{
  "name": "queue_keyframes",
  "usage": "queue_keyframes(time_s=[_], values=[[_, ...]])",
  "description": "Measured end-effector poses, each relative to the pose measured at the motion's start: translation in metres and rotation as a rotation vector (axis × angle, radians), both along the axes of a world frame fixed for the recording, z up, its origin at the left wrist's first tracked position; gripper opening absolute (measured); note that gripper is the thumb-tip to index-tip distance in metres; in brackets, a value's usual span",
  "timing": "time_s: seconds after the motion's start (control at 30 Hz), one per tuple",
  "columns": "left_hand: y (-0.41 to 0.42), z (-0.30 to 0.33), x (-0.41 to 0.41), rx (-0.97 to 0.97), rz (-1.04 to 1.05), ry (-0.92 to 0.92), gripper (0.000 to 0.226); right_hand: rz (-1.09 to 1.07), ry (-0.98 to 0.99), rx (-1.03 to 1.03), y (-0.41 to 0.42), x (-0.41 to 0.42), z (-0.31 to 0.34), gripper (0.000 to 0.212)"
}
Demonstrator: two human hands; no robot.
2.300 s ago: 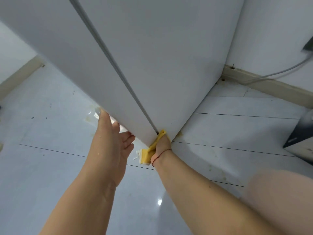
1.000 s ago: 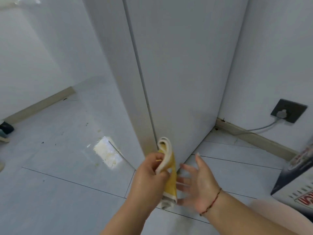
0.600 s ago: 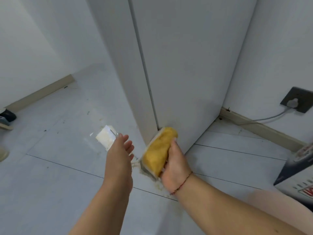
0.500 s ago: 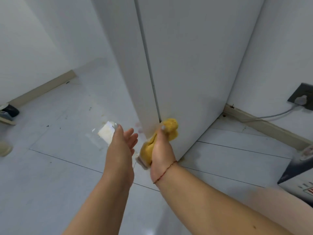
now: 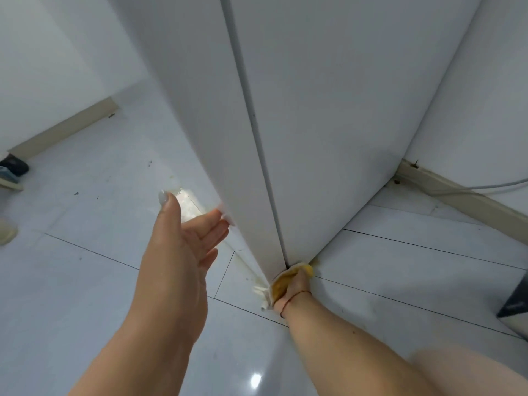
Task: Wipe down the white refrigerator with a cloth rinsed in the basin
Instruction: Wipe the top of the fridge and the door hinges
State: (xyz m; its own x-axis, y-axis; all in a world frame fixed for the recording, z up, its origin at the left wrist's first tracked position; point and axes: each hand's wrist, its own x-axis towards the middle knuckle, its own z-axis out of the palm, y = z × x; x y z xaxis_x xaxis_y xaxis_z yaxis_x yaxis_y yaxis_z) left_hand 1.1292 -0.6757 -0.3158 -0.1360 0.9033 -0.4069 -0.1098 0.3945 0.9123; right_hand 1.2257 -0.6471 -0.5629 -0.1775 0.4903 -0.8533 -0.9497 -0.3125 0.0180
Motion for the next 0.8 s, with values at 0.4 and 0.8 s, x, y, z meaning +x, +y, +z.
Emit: queue_keyframes(time_s=[0.4,0.8], values=[[0.003,0.006,-0.014,-0.043,-0.08,0.008,0.067,-0.089,-0.043,0.008,-0.005,-0.028,0.083,0.041],[-0.006,0.064,-0.017,0.192,0.042,-0.024,0.047,-0.056,-0.255,0.45,-0.044,-0.016,0.305,0.042]])
